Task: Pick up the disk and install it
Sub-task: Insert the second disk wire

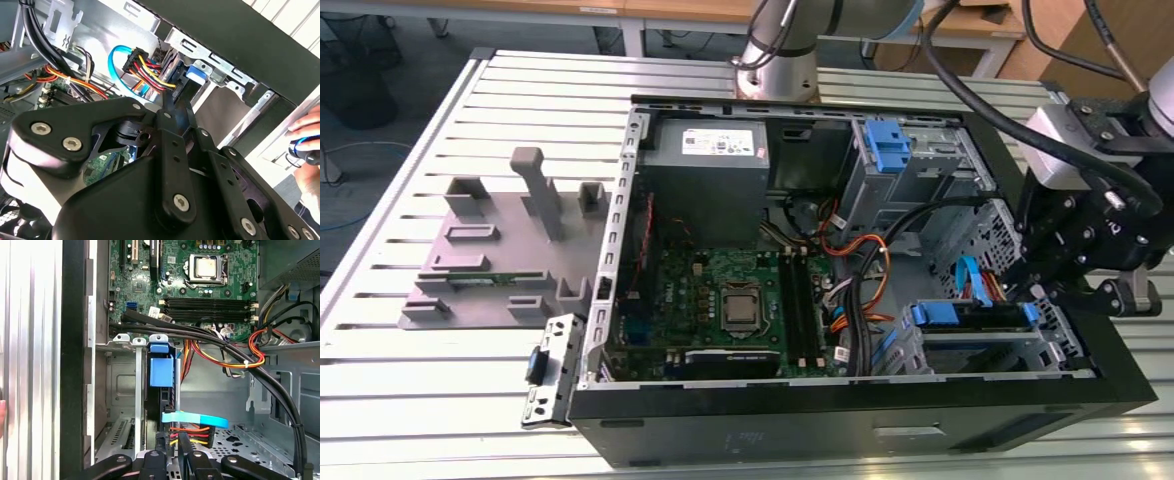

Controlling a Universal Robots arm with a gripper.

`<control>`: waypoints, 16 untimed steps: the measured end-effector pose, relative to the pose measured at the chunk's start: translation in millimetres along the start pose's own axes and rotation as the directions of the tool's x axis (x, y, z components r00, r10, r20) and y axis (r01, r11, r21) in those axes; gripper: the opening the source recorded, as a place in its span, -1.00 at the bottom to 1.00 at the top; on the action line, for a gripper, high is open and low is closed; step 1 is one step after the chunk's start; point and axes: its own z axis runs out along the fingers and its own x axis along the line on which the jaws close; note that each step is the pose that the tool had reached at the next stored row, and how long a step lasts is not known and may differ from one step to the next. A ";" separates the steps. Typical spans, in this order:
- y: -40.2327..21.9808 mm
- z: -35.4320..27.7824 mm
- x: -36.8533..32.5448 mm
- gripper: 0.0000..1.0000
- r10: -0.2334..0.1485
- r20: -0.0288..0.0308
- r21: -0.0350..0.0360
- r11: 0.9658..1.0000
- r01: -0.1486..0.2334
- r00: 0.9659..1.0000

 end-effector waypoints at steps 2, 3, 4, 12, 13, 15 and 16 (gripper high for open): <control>0.0 0.0 0.0 -0.51 0.000 0.000 0.000 1.000 0.000 1.000; 0.0 0.0 0.0 -0.51 0.000 0.000 0.000 1.000 0.000 1.000; 0.0 0.0 0.0 -0.51 0.000 0.000 0.000 1.000 0.000 1.000; -0.1 0.0 -0.1 -0.51 0.001 0.000 -0.016 1.000 -0.001 1.000; -0.1 -0.1 -0.1 -0.51 0.001 0.000 -0.016 1.000 -0.001 1.000; -0.1 -0.4 0.0 -0.51 0.001 0.000 -0.016 1.000 -0.001 1.000; -0.1 -0.6 -0.1 -0.51 0.001 0.000 -0.016 1.000 -0.001 1.000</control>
